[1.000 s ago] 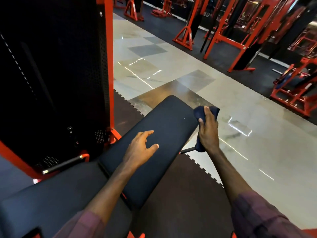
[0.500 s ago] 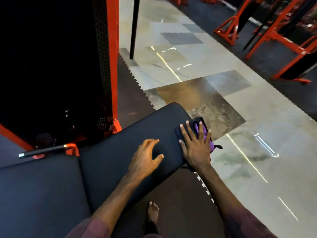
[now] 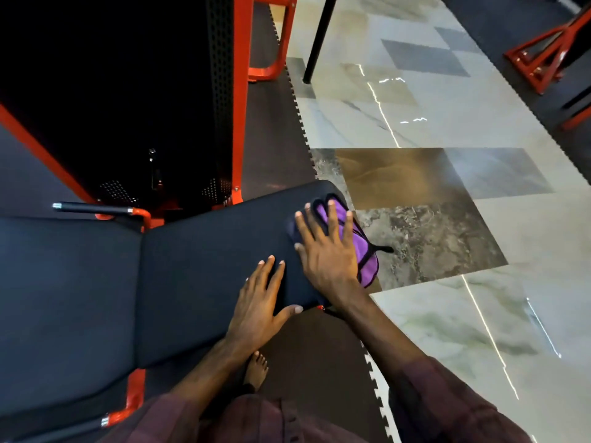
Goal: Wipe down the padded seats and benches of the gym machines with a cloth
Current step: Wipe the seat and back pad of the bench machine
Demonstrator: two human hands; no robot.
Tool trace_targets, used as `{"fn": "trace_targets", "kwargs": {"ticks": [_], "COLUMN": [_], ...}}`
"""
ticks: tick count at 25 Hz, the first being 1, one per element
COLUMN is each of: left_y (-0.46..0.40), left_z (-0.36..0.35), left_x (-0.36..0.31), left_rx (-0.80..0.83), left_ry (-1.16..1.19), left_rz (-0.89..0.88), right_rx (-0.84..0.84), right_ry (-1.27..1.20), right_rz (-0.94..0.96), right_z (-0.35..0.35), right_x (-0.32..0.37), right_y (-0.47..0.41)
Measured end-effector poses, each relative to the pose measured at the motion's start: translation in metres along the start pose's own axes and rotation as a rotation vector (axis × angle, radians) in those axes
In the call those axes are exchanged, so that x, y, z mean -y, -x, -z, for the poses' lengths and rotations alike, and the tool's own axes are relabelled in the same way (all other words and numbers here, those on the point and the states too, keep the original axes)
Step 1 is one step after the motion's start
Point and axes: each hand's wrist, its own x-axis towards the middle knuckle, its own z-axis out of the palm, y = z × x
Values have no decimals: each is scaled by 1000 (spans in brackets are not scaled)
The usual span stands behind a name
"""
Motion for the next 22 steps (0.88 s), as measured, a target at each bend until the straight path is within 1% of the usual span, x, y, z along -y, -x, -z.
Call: {"fn": "trace_targets", "kwargs": {"ticks": [2, 3, 4, 5, 6, 7, 8, 9, 10, 11, 12, 13, 14, 15, 16, 17, 18, 19, 20, 22], "left_y": [1, 1, 2, 1, 1, 2, 2, 2, 2, 4, 6, 8, 10, 12, 14, 15, 16, 16, 16, 13], "left_z": [-3, -5, -6, -7, -7, -7, -7, -7, -8, -8, -8, -10, -11, -13, -15, -17, -20, -22, -23, -27], "left_x": [2, 4, 4, 4, 3, 2, 2, 2, 3, 4, 5, 6, 7, 7, 6, 5, 4, 2, 1, -1], "left_rx": [-14, -20, -21, -14, -6, 0, -2, -6, -3, -5, -15, -26, -33, -35, -40, -58, -83, -107, -129, -182], "left_ry": [22, 27, 26, 25, 29, 35, 39, 44, 59, 72, 77, 71, 68, 72, 72, 74, 80, 91, 104, 119], "left_rz": [3, 0, -3, -3, -3, -3, -1, 2, 3, -2, -7, -6, 3, 13, 23, 36, 49, 64, 78, 108], "right_rx": [10, -22, -62, -96, -93, -63, 0, 24, 23, 18, 13, 1, -29, -18, 0, 47, 91, 114, 117, 115], "right_ry": [76, 71, 63, 62, 50, 21, 3, 26, 63, 95, 106, 85, 75, 70, 58, 29, 28, 61, 87, 115], "right_rz": [243, 332, 352, 308, 216, 107, 46, 52, 125, 240, 339, 391, 394, 347, 261, 163, 115, 134, 229, 523], "right_z": [-10, -12, -14, -15, -10, -4, 1, 1, -2, -8, -12, -8, -5, -3, 1, 5, 5, 3, 1, -7], "right_x": [-9, -22, -37, -46, -47, -39, -26, -14, -8, -9, -18, -31, -41, -45, -42, -32, -20, -10, -7, -32], "right_y": [21, 38, 45, 40, 25, 8, -6, -13, -9, 6, 25, 37, 33, 20, -1, -23, -40, -46, -42, -20]}}
